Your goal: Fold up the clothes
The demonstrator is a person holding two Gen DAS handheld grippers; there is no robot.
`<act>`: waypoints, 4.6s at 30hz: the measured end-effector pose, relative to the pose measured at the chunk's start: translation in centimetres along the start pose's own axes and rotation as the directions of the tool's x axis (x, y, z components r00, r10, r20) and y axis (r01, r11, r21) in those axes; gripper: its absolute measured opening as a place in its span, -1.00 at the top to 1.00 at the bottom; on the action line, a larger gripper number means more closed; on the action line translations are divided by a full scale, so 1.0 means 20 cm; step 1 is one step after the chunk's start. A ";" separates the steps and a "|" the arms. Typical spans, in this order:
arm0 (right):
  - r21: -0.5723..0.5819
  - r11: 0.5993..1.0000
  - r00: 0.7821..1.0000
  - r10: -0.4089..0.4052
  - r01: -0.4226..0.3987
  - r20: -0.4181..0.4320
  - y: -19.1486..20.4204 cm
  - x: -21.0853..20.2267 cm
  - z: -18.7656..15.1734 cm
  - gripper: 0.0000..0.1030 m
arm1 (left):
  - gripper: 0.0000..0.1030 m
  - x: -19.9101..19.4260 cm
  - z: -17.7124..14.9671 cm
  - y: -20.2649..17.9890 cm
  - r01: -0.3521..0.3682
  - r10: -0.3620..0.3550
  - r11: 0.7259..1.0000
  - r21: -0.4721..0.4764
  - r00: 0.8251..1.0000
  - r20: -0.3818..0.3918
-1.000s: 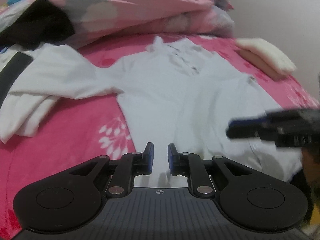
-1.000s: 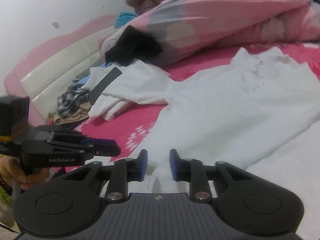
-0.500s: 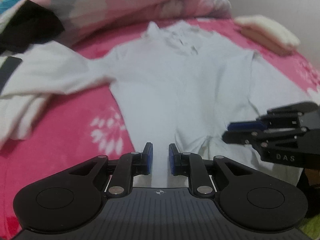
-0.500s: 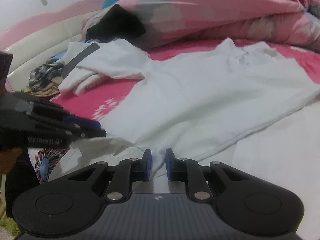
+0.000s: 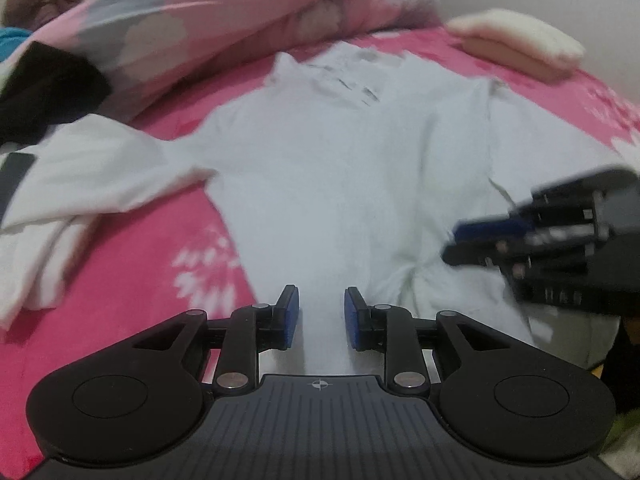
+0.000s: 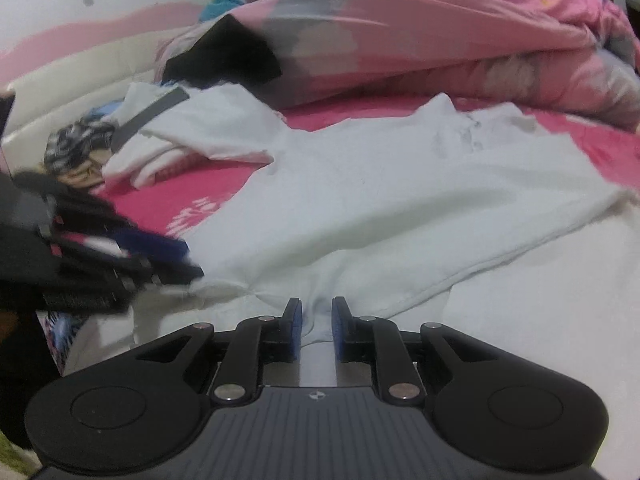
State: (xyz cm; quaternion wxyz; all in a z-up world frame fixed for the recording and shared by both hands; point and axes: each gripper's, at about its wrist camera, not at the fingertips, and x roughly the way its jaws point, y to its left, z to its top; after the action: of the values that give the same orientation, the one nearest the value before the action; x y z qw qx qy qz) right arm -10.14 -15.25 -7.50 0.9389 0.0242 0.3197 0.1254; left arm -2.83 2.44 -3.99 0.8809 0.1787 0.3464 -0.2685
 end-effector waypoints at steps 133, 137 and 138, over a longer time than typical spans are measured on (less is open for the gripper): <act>-0.036 0.997 0.985 0.055 -0.062 -0.166 -0.18 0.28 0.70 0.36 | 0.05 -0.05 -0.30 1.17 -0.244 0.362 0.756 -0.607 0.929 0.077; -0.009 0.997 0.982 0.072 -0.075 -0.174 -0.11 0.30 0.68 0.36 | 0.05 -0.06 -0.34 1.16 -0.230 0.351 0.761 -0.606 0.932 0.086; -0.002 0.998 0.982 0.066 -0.068 -0.179 -0.11 0.30 0.66 0.36 | 0.04 -0.07 -0.36 1.16 -0.224 0.349 0.761 -0.609 0.933 0.093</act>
State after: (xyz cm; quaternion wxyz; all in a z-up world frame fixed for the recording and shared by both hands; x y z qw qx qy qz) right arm 2.96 -15.41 -0.96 0.9017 0.0200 0.4013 0.1597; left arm 6.48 24.91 -4.93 0.9533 -0.0800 0.2902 -0.0259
